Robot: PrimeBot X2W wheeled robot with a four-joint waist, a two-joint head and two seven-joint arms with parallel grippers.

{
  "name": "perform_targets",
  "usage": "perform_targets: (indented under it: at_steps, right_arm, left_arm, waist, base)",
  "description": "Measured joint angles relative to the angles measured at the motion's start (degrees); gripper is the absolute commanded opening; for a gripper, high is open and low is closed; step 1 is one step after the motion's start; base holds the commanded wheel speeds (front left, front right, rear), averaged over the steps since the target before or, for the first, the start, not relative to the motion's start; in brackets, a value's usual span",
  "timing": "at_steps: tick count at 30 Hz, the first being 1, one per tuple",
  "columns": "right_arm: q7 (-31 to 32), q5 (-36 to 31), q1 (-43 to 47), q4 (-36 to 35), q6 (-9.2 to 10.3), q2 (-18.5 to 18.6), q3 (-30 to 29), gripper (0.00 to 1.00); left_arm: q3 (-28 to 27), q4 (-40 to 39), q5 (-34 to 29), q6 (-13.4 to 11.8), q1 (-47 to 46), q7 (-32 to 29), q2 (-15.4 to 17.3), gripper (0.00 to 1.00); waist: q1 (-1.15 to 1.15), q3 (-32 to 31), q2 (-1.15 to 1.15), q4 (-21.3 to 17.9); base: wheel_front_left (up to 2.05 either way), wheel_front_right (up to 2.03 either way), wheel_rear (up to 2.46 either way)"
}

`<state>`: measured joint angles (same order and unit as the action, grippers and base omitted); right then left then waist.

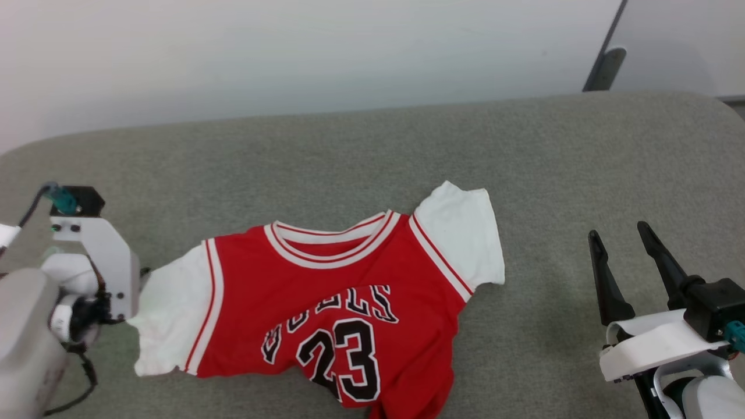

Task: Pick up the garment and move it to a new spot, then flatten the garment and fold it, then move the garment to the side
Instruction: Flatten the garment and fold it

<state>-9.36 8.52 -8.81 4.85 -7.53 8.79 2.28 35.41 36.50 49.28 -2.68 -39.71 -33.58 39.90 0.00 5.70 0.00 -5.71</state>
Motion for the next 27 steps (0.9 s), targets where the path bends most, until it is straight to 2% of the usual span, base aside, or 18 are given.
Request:
perform_targets:
  at_steps: [5,16,17,19,20,27]
  right_arm:
    - [0.83,0.57,-1.18,-0.7,0.0,0.43,1.09,1.0]
    - [3.44,2.34,-2.65,-2.18,0.0,1.75,3.13,1.0]
    - [3.69,2.59,-2.75,-2.26,0.0,1.77,3.25,1.0]
    - [4.78,3.39,-3.16,-2.41,0.0,1.85,3.49,1.0]
    - [5.54,3.88,-3.49,-2.43,0.0,1.83,3.55,1.0]
    - [16.49,7.34,-8.56,-1.63,0.0,1.69,3.48,1.0]
  left_arm:
    - [1.27,6.82,-0.52,2.9,-2.59,-2.42,0.3,1.0]
    - [1.4,17.0,0.66,5.03,-6.74,-5.33,-0.8,1.0]
    - [1.43,17.63,0.64,5.23,-7.12,-5.79,-0.85,0.89]
    - [1.35,18.84,0.91,5.19,-7.87,-6.37,-1.3,0.38]
    - [1.36,19.26,1.07,5.46,-8.21,-6.84,-1.62,0.0]
    - [1.82,20.47,1.81,7.11,-10.68,-7.75,-3.89,0.0]
  waist:
    - [0.0,1.88,0.0,-1.51]
    - [0.0,6.32,0.0,-3.87]
    - [0.0,6.64,0.0,-3.97]
    - [0.0,7.23,0.0,-4.08]
    - [0.0,7.49,0.0,-4.09]
    - [0.0,8.67,0.0,-3.0]
  base:
    - [0.0,0.0,0.0]
    - [0.0,0.0,0.0]
    - [0.0,0.0,0.0]
    - [0.0,0.0,0.0]
    - [0.0,0.0,0.0]
    - [0.0,0.0,0.0]
